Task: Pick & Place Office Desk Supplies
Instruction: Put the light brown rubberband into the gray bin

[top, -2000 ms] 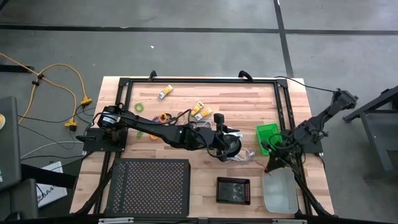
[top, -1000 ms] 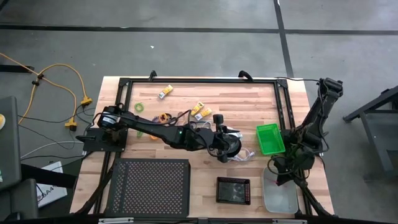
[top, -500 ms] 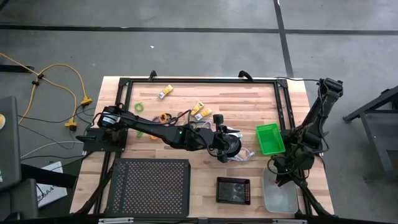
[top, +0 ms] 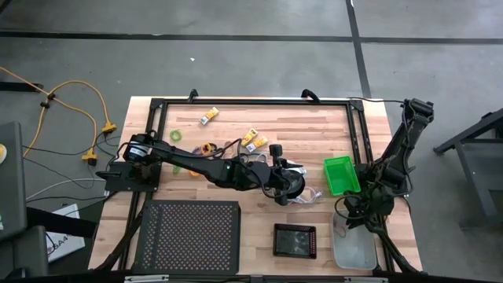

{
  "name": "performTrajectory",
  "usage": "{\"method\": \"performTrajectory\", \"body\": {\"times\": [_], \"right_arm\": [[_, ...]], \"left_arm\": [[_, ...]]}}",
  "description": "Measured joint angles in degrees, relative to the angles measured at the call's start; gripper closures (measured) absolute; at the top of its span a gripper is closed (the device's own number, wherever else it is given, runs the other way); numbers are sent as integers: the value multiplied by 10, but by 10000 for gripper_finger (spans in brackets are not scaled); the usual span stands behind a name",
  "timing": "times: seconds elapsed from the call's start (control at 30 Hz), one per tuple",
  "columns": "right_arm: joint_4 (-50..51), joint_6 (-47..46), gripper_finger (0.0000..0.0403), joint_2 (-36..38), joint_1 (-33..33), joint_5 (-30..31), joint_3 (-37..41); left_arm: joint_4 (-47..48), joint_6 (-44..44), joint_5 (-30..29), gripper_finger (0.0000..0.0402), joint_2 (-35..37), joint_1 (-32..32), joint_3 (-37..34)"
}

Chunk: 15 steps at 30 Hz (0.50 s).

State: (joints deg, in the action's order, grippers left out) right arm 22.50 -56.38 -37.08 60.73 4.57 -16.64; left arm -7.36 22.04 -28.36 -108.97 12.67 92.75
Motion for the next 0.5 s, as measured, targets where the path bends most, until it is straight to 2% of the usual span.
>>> {"method": "performTrajectory", "body": {"times": [0.33,0.5], "right_arm": [[-3,2,339,0,0,-2,0],[-40,42,339,0,0,3,0]], "left_arm": [[0,0,0,292,0,0,0],[0,0,0,292,0,0,0]]}}
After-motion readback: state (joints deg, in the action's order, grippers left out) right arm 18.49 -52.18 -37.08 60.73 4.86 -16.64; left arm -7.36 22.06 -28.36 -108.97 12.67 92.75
